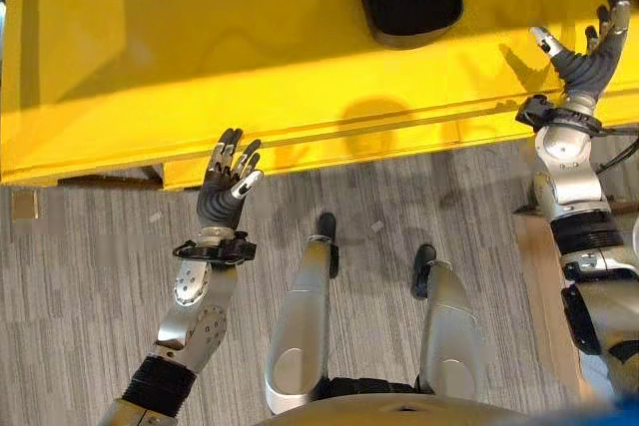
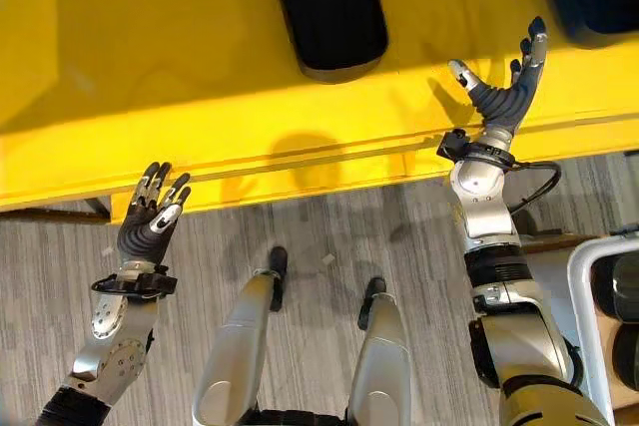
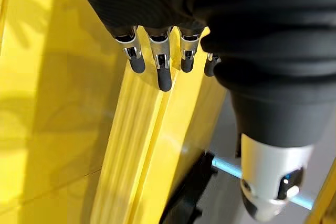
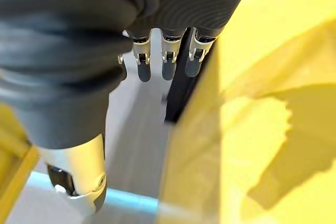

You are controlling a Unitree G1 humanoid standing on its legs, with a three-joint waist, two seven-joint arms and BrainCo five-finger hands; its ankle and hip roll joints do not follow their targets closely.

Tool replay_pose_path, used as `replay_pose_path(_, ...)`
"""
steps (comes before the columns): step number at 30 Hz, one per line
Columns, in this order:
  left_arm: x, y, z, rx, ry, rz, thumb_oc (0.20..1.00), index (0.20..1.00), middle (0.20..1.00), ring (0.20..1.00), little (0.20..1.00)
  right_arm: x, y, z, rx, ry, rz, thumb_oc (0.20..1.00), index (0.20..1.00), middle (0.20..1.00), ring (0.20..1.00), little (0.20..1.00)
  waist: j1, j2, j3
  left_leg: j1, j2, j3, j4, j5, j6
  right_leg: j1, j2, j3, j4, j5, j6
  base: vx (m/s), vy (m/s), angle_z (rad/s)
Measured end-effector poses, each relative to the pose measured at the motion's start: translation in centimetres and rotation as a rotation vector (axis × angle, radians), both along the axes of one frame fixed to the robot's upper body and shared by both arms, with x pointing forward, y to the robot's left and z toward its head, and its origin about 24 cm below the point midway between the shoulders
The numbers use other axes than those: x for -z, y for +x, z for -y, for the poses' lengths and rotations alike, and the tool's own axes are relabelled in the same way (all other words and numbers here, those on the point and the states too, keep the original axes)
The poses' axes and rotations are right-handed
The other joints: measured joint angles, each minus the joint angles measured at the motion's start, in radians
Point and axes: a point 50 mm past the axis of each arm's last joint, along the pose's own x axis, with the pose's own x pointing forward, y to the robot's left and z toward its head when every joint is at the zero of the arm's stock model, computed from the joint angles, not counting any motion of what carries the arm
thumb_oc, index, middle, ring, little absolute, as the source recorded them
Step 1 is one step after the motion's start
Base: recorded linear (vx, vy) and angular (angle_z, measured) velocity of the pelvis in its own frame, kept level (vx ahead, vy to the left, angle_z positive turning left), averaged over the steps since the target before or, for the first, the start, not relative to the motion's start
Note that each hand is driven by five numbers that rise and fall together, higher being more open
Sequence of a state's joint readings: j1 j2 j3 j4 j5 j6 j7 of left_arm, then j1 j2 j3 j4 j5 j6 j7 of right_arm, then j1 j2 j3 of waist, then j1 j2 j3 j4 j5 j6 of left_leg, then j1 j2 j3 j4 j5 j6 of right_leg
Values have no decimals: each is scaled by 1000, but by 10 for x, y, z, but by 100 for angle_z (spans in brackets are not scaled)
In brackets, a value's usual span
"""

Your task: Move parts from the plastic box to the shelf.

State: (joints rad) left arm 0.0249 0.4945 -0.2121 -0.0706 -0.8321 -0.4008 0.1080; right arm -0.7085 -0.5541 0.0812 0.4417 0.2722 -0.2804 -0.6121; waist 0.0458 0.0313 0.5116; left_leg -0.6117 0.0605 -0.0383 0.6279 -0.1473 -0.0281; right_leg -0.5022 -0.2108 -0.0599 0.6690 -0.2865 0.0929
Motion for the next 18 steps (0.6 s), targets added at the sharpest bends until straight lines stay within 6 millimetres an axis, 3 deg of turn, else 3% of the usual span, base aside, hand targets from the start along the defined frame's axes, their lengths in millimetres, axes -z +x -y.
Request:
replay_pose_path(2, 1, -1, 0, 14, 4, 1, 1000, 1000, 1000, 1000, 1000, 17, -18, 0, -8, -25, -1, 1000, 1000, 1000, 1000, 1000, -7, 0, -1, 32, 13, 9, -19, 0, -6, 13, 12, 9, 2, -3, -8, 9, -57, -25)
replay_pose_path(5, 2, -2, 2, 15, -10, 0, 1000, 1000, 1000, 1000, 1000, 35, -29, -7, -39, -27, -29, 1000, 1000, 1000, 1000, 1000, -27, 4, -11, 61, 30, 17, -46, 0, -19, 27, 24, 13, 0, -9, -15, 32, -92, -13)
replay_pose_path(9, 6, -3, 6, 32, -30, -8, 1000, 1000, 1000, 1000, 1000, 66, -52, -32, -172, -32, -71, 1000, 1000, 1000, 1000, 1000, -34, 2, -15, 177, 63, 26, -137, 28, -56, 116, 59, 10, -66, 7, -29, 54, -98, -16)
replay_pose_path(12, 8, -3, 9, 57, -31, -19, 1000, 1000, 1000, 1000, 1000, 86, -70, -47, -326, -1, -114, 1000, 1000, 1000, 1000, 1000, -63, -13, -53, 273, 108, 34, -246, 62, -87, 185, 99, 0, -140, 23, -51, 150, -128, -21)
replay_pose_path(13, 11, -6, 5, 42, -32, -31, 1000, 1000, 1000, 1000, 1000, 85, -75, -51, -377, -4, -104, 1000, 1000, 1000, 1000, 1000, -52, -19, -66, 313, 117, 43, -292, 76, -86, 215, 114, 1, -174, 36, -52, 61, -55, -35)
replay_pose_path(15, 15, -11, -1, 27, -27, -46, 1000, 1000, 1000, 1000, 1000, 93, -81, -52, -426, -20, -131, 1000, 1000, 1000, 1000, 1000, -76, -40, -130, 362, 147, 58, -357, 91, -86, 242, 143, 6, -221, 47, -67, 109, -102, -38)
replay_pose_path(16, 19, -13, -2, 26, -28, -56, 1000, 1000, 1000, 1000, 1000, 104, -91, -51, -469, 10, -167, 1000, 1000, 1000, 1000, 1000, -87, -50, -164, 460, 170, 85, -453, 119, -97, 303, 168, 15, -277, 55, -73, 106, -142, -32)
replay_pose_path(18, 23, -17, -4, 5, -41, -66, 1000, 1000, 1000, 1000, 1000, 117, -109, -51, -523, 20, -222, 1000, 1000, 1000, 1000, 1000, -99, -46, -231, 544, 196, 117, -555, 157, -106, 353, 198, 20, -335, 66, -80, 38, -140, -35)
